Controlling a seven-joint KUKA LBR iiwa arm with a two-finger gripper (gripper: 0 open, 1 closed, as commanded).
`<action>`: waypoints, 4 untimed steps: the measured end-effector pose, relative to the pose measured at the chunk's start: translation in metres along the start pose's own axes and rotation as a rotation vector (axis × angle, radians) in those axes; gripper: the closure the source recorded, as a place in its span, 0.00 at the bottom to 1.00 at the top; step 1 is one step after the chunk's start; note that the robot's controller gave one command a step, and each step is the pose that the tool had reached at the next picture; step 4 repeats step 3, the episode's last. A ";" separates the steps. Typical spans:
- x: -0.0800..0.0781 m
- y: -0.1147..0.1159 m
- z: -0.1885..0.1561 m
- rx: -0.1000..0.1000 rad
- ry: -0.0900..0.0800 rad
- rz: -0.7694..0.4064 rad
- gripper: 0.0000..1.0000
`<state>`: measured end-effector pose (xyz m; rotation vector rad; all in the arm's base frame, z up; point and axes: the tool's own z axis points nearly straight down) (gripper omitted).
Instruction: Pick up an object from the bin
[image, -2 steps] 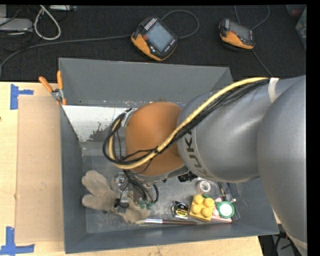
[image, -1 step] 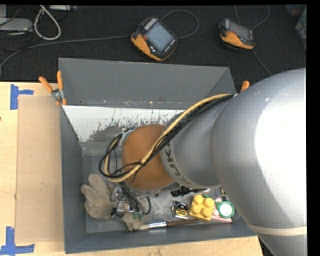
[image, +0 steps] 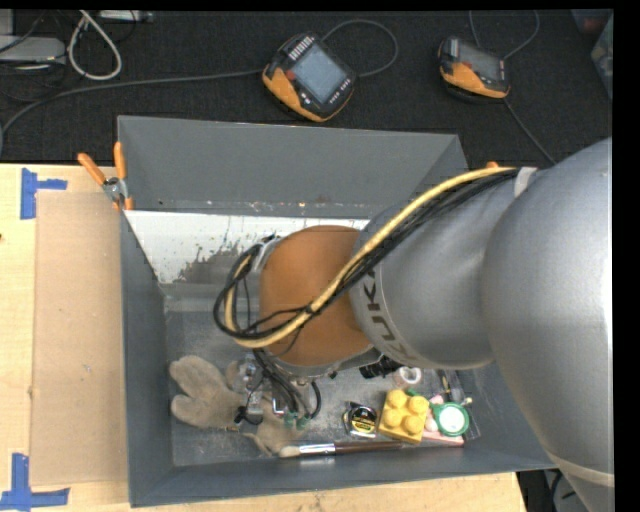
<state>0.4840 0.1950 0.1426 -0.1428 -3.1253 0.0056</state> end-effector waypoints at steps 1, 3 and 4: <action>-0.024 0.005 -0.027 -0.005 -0.006 0.016 1.00; -0.031 -0.027 -0.124 -0.004 -0.005 0.020 1.00; -0.031 -0.027 -0.124 -0.004 -0.005 0.020 1.00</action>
Offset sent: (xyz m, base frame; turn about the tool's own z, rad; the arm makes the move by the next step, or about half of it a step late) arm 0.0056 0.0016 0.0438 0.0089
